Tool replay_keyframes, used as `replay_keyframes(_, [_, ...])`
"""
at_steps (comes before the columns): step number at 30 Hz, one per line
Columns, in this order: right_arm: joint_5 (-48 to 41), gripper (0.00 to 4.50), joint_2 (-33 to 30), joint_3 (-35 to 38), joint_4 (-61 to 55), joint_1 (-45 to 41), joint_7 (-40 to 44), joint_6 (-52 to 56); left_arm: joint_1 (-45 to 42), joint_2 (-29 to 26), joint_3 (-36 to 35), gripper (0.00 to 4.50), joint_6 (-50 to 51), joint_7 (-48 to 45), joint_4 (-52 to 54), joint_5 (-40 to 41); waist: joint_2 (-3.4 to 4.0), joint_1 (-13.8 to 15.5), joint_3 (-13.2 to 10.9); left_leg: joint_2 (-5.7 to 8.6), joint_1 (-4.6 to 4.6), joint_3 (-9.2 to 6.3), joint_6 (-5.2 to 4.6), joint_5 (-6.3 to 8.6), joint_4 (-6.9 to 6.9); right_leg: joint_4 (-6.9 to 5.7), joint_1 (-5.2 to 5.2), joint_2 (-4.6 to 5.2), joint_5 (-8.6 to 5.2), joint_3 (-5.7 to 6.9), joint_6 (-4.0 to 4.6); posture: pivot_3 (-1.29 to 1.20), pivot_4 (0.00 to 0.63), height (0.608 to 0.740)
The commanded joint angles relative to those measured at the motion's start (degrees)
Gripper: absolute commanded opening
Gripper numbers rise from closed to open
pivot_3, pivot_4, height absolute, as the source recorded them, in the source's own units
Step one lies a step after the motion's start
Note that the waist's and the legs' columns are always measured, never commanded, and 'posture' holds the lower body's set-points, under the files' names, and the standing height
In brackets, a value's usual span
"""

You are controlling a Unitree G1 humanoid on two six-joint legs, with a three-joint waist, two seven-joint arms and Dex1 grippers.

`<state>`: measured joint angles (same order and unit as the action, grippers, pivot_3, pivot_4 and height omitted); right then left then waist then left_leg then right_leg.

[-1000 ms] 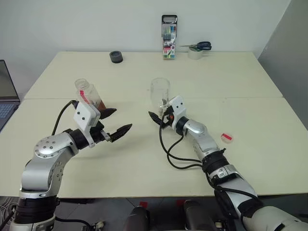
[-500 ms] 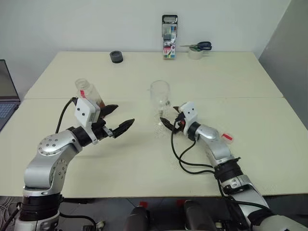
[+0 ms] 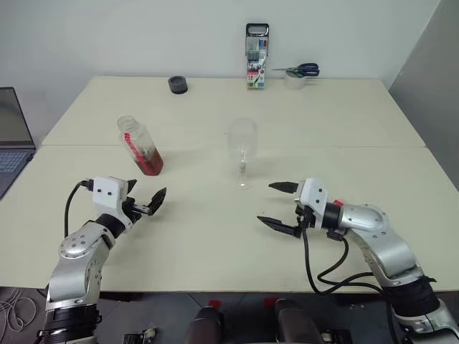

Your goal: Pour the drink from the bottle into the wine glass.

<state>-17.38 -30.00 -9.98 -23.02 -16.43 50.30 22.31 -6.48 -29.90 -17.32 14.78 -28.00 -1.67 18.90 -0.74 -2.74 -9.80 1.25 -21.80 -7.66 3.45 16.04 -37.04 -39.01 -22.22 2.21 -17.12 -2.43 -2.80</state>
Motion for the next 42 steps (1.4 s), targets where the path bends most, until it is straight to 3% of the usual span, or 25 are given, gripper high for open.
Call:
replay_keyframes(1, [-6.58,4.46,-0.31,2.33,-6.93,-1.70,-0.40,6.24,-3.84,-0.83,-1.95,4.50,-2.67,1.36,-3.46,-0.81,-0.02,0.46,0.01,0.00,0.00,-0.01,0.00,0.00,0.00,0.00,0.01,0.00,0.00,0.02,0.00,0.00,0.150,0.740])
replay_keyframes(31, [-6.43,4.46,-0.70,0.36,-7.60,-4.58,-4.66,9.07,-28.52,-2.14,1.13,4.50,-10.25,-0.55,-30.93,-5.57,-0.07,0.86,0.02,0.06,-0.05,-0.01,0.15,-0.09,-0.02,0.01,-0.03,0.03,0.00,0.07,0.00,0.00,0.150,0.740])
replay_keyframes(34, [-6.46,4.50,-0.64,0.22,-7.38,-5.12,-4.62,9.08,-31.42,-1.84,1.18,3.89,-11.44,-0.41,-34.72,-5.76,-0.07,0.85,0.02,0.06,-0.06,0.00,0.15,-0.09,-0.03,0.00,-0.03,0.02,0.00,0.09,0.00,0.00,0.150,0.740])
replay_keyframes(40, [-6.42,4.50,-0.49,0.20,-7.38,-5.79,-5.06,9.12,-35.10,-0.83,1.87,1.99,-12.25,-1.82,-39.85,-5.54,-0.08,0.83,0.02,0.08,-0.07,0.01,0.16,-0.09,-0.02,0.00,-0.03,0.02,0.00,0.10,0.00,0.00,0.150,0.740])
replay_keyframes(42, [-6.46,4.50,-0.47,0.64,-7.74,-5.67,-5.67,9.24,-34.93,-0.57,1.87,1.74,-11.91,-2.11,-39.47,-5.30,-0.08,0.79,0.02,0.07,-0.06,0.00,0.17,-0.10,-0.03,0.00,-0.04,0.02,0.00,0.08,0.00,0.00,0.150,0.740])
